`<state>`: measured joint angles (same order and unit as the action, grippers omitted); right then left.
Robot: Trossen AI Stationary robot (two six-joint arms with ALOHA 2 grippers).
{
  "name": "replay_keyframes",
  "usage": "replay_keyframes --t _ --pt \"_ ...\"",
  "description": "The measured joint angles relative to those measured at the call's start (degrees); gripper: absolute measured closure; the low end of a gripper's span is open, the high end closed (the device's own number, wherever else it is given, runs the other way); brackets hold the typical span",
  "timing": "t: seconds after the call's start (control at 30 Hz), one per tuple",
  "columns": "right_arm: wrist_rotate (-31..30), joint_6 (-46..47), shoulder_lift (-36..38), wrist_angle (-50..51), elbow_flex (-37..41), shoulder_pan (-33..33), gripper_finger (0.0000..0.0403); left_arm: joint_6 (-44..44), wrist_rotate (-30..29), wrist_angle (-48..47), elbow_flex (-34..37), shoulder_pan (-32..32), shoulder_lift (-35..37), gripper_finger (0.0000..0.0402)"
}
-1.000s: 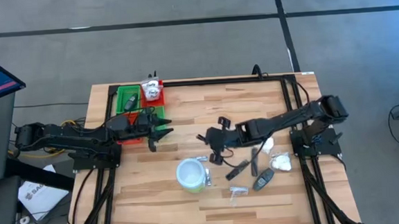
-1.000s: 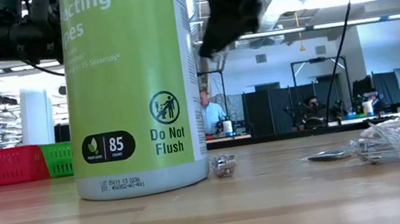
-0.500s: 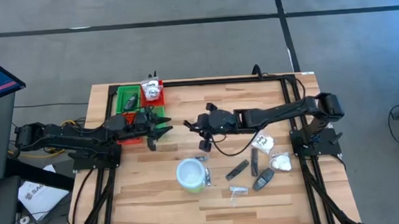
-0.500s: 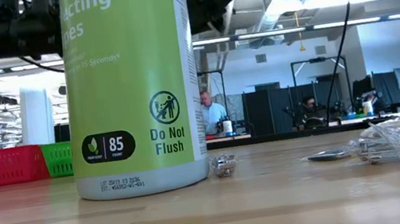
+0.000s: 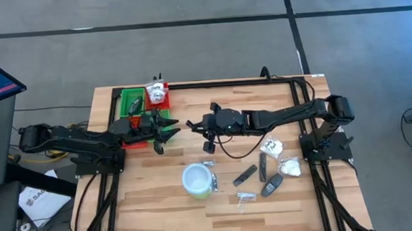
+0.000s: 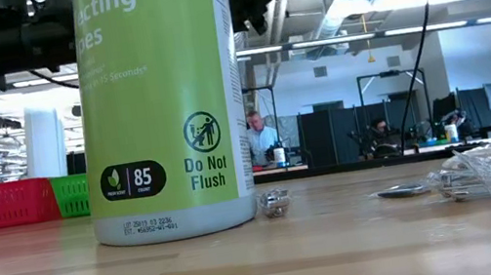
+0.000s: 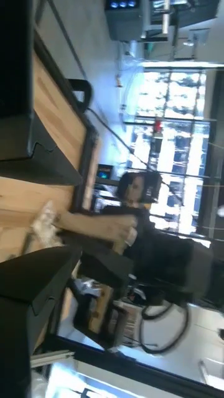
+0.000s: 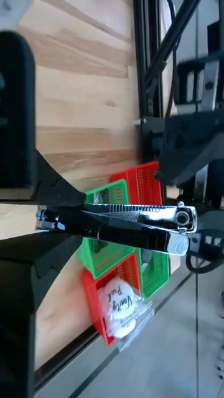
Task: Pick & Place Travel size toiletries
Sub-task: Put the silver nail cutter into the bottom red bin
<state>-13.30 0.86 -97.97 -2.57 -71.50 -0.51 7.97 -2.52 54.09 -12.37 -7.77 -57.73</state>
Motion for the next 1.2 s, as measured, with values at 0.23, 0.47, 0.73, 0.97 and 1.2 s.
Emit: replay_keyframes --t 0.23,0.47,0.73,0.97,1.2 --pt "0.0 0.05 0.0 0.61 0.0 0.04 0.0364 -0.1 0.03 5.39 -3.14 0.0 -8.2 0.0243" --pt "-0.02 0.09 0.0 0.94 0.0 0.06 0.0364 -0.61 0.02 6.13 -6.94 0.0 -13.3 0.0243" --pt "0.0 0.2 0.0 1.38 0.0 0.0 0.0364 -2.14 3.48 6.45 -9.59 -0.02 -15.17 0.0247" --pt "-0.18 0.2 0.06 2.11 0.0 0.0 0.0362 -2.67 3.35 6.32 -9.52 -0.02 -15.63 0.0339" --pt "-0.53 0.04 0.04 2.09 0.0 0.04 0.0359 -3.7 2.01 6.34 -9.52 -0.02 -15.63 0.0374"
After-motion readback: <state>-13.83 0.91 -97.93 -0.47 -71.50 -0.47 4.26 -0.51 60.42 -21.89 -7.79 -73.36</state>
